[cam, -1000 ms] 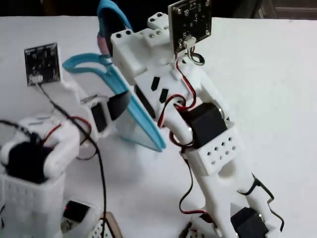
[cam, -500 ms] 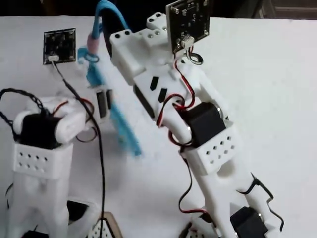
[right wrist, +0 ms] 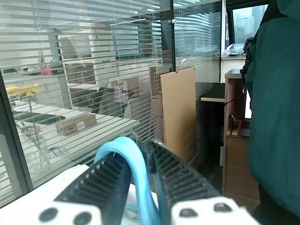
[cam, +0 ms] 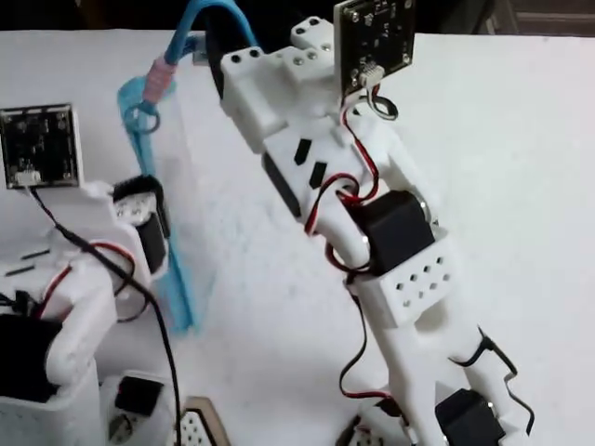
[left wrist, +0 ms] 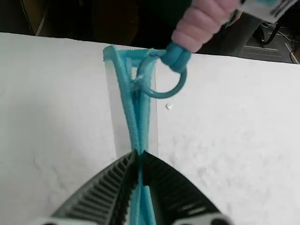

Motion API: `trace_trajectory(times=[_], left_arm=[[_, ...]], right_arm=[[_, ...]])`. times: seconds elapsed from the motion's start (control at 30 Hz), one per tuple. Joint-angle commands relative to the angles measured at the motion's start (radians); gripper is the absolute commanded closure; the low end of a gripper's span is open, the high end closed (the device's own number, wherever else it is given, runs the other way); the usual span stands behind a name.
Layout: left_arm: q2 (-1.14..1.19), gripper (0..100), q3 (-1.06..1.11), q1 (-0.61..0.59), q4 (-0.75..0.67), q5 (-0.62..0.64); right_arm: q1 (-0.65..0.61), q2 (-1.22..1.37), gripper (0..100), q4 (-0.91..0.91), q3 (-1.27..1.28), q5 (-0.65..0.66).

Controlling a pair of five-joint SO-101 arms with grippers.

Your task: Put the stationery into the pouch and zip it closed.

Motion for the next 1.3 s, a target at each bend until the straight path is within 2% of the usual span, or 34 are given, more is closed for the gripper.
trace_trajectory(times=[0.0,0.17,0.43,0.53,0.6,0.7,0.83,1.0,1.27], left_arm=[[-0.028,98,-0.031,-0.008,0.003,-0.021],[-0.028,98,-0.035,-0.002,0.026,-0.026],[-0.031,98,-0.038,0.001,0.051,-0.051],[-0.07,98,-0.124,0.068,0.087,-0.057],[-0.101,98,-0.183,0.128,0.115,-0.066],[-0.133,98,-0.244,0.18,0.14,-0.081],[-0.134,98,-0.298,0.183,0.181,-0.083],[-0.131,98,-0.296,0.183,0.184,-0.084],[-0.087,97,-0.249,0.183,0.181,-0.086]], right_arm=[[0.012,-0.018,98.2,-0.007,-0.044,-0.002],[0.018,-0.018,98.2,-0.007,-0.044,-0.002],[0.213,0.134,98.2,-0.147,-0.044,-0.04],[0.297,0.248,98.2,-0.26,-0.106,-0.038],[0.332,0.341,98.2,-0.26,-0.175,-0.038],[0.377,0.481,98.2,-0.222,-0.301,-0.038],[0.417,0.644,98.2,-0.14,-0.497,-0.043],[0.348,0.671,98.2,0.107,-0.732,-0.038],[0.225,0.668,98.2,0.282,-1.082,-0.037]])
